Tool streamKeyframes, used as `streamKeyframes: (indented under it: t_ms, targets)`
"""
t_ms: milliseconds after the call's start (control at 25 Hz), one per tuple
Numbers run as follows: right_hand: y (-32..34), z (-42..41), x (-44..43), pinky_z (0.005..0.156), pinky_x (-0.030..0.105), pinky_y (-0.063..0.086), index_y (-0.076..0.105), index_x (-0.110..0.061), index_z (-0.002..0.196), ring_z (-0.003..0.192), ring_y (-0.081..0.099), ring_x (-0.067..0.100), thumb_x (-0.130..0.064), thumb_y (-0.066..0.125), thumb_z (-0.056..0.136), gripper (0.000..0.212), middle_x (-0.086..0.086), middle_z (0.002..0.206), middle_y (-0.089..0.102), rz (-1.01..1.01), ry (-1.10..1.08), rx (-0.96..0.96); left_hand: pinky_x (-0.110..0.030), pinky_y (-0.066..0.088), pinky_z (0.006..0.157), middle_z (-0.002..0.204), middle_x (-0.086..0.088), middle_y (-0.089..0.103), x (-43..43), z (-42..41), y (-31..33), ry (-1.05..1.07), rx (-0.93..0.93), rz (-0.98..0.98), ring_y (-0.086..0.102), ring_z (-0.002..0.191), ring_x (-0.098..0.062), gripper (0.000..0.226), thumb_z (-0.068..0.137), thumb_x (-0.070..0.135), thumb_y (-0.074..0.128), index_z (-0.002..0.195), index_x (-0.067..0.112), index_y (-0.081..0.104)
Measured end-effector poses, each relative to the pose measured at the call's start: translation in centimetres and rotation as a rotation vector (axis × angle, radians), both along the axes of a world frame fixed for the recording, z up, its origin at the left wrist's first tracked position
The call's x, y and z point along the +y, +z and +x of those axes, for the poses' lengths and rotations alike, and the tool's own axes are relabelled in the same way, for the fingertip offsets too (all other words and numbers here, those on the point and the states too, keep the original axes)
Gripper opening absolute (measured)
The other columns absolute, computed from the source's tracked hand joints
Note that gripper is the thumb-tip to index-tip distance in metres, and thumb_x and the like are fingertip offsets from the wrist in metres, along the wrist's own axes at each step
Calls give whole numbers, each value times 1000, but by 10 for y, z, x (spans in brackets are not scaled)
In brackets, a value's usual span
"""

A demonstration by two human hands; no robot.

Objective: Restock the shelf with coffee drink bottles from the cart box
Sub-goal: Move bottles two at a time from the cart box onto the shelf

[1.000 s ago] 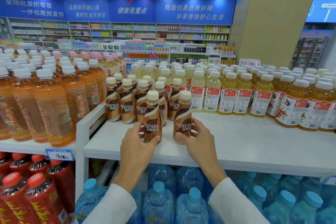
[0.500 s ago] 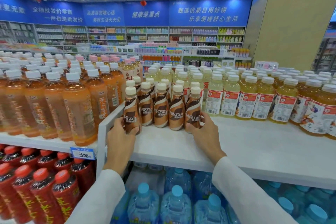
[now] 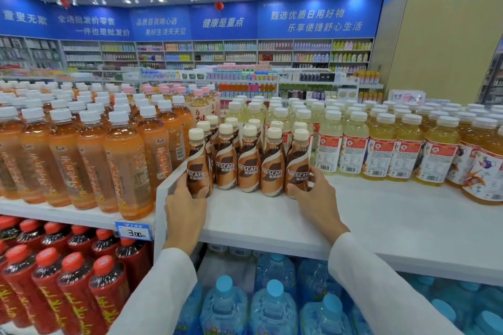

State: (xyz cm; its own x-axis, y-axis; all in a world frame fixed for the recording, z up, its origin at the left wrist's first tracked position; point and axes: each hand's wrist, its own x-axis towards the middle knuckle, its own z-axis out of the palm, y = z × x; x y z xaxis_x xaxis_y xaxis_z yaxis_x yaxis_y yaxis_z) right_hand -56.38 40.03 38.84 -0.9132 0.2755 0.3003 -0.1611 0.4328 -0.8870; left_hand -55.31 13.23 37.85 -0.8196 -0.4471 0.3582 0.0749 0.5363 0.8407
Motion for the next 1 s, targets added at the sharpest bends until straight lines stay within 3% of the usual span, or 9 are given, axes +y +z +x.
streamKeyframes:
  t_ms: [200,1000]
  targets:
    - [1,-2,-1,111,42,45,46,-23,146,128,57,23,-28,78,89,65,0,140,61,12,-6,-9,-53,46,109,143,-11,57,6,-1,-3,63,-49,55,54,131,-34,58,95,31,71,144,18,43]
    - [0,2,-1,111,39,44,41,-30,149,130,56,20,-31,75,91,68,-4,144,59,17,11,-25,-52,51,104,133,-10,65,9,6,1,71,-42,7,62,121,-33,55,93,43,70,136,14,50]
